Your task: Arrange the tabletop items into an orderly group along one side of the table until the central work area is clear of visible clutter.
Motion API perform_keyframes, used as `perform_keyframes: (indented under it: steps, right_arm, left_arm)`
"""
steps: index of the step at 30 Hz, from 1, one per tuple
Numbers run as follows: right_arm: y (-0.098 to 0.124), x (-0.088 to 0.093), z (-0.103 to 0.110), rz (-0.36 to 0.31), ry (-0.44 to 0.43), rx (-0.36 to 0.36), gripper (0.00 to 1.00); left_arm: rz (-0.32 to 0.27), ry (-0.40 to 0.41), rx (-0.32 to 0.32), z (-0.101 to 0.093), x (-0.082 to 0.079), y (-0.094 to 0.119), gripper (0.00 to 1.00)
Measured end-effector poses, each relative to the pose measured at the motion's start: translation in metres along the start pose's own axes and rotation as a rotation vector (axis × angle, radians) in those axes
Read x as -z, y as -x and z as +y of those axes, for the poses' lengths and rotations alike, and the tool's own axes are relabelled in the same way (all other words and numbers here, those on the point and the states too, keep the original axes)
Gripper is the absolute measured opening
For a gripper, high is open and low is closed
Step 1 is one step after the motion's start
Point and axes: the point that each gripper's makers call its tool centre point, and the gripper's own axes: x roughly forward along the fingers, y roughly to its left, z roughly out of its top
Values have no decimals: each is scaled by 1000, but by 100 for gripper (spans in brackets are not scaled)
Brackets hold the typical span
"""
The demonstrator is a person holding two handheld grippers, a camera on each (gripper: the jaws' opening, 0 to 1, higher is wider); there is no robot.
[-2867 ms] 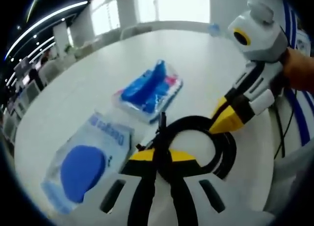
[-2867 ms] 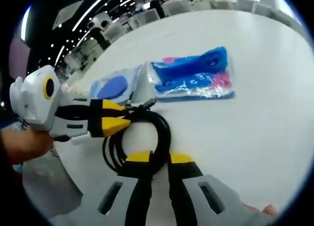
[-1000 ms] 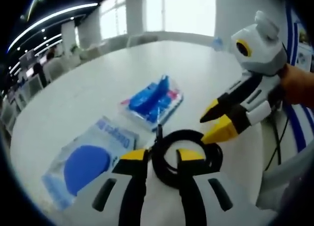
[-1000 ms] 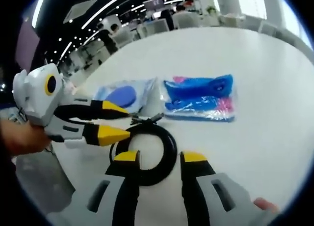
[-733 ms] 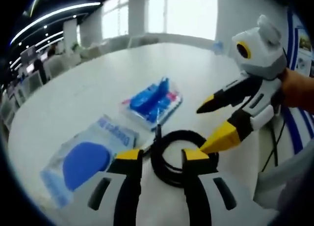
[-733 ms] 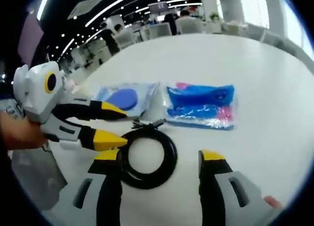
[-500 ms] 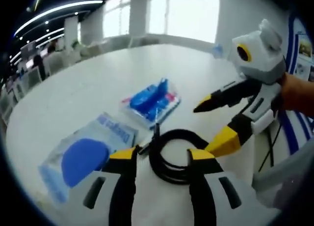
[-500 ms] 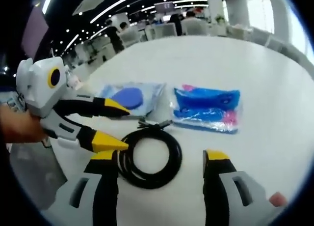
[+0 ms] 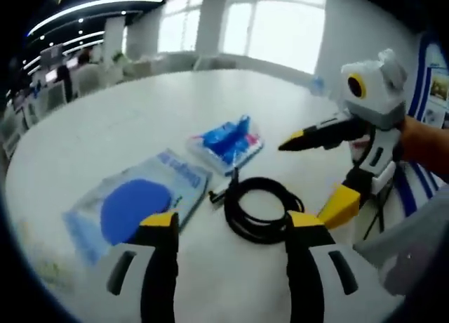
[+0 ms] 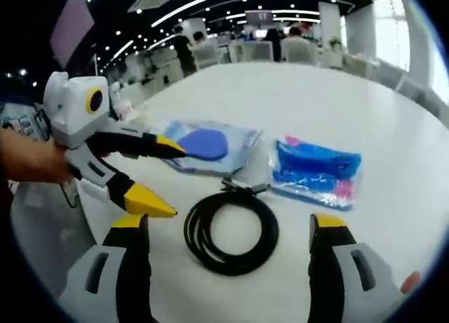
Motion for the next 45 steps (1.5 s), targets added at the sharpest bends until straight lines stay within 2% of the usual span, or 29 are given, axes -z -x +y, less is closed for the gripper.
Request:
perform_keyframes:
  steps: [4, 9, 18, 25, 28, 34, 39, 42, 45]
  right_arm:
    - [0, -2, 9, -11, 22, -24, 100]
    - [2, -2, 20, -16, 47, -44, 100]
    - [6, -16, 29, -67, 64, -38, 100]
    - [9, -24, 42, -85, 93, -44, 100]
    - [10, -27, 47, -91, 101, -40, 100]
    - [16, -35, 49, -117, 112, 18, 100]
    - [27, -43, 50, -154, 107, 61, 100]
    - [41, -53, 50, -212, 82, 102, 100]
    - [49, -54, 51, -235, 57, 125, 100]
  left_arm:
    - [-17, -3, -8, 3, 2, 11, 68]
    - [-38, 24, -14, 7, 5, 29, 77]
    - [-96, 60, -49, 17, 2, 61, 85]
    - [-148, 90, -97, 27, 6, 102, 88]
    - [-175, 110, -135, 36, 6, 126, 87]
    - [-227, 179, -195, 51, 8, 164, 87]
    - [-260, 232, -237, 58, 16, 197, 87]
    - [-275, 265, -264, 62, 22, 216, 87]
    - [-296, 276, -309, 66, 28, 235, 87]
